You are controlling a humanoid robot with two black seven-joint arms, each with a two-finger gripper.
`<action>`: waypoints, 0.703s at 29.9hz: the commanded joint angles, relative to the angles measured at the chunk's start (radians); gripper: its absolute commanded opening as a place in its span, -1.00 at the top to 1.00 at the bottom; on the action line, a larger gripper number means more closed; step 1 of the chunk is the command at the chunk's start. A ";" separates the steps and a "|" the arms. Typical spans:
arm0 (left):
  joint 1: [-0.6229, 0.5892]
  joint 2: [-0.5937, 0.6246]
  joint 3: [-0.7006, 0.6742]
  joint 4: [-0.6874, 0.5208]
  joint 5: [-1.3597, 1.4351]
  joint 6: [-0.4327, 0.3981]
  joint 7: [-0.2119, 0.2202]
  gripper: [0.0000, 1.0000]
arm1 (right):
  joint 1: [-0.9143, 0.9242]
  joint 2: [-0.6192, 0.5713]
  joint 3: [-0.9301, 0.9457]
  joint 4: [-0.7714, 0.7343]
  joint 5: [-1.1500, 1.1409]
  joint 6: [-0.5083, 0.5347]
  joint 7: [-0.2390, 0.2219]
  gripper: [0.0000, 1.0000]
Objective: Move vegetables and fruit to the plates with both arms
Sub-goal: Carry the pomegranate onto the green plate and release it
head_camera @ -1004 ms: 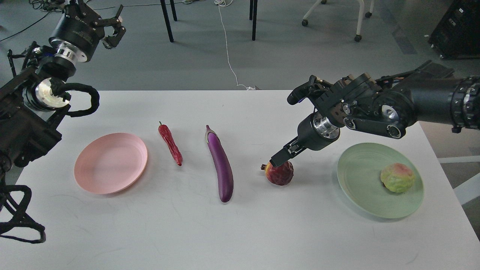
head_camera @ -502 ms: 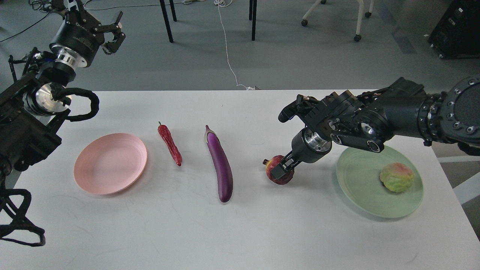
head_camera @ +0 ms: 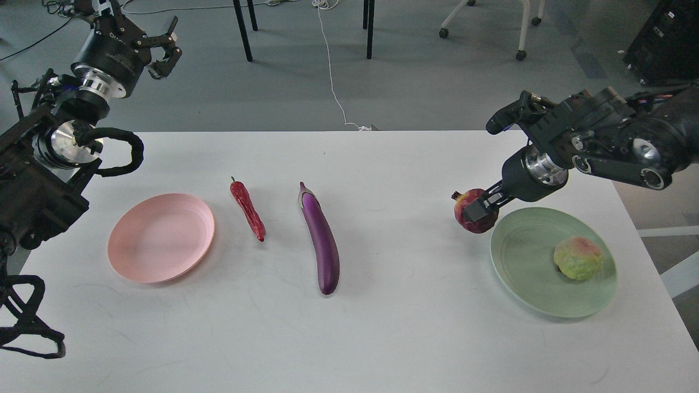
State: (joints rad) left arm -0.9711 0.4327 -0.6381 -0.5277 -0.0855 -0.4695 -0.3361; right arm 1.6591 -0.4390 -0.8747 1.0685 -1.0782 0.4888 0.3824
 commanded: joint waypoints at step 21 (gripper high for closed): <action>-0.014 -0.003 0.070 -0.002 0.009 0.003 0.009 -0.96 | -0.144 -0.224 0.112 0.056 -0.082 -0.001 -0.062 -0.92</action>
State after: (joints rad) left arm -0.9799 0.4270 -0.5858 -0.5293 -0.0809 -0.4622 -0.3268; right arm 1.5161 -0.6488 -0.7875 1.1243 -1.1633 0.4887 0.3209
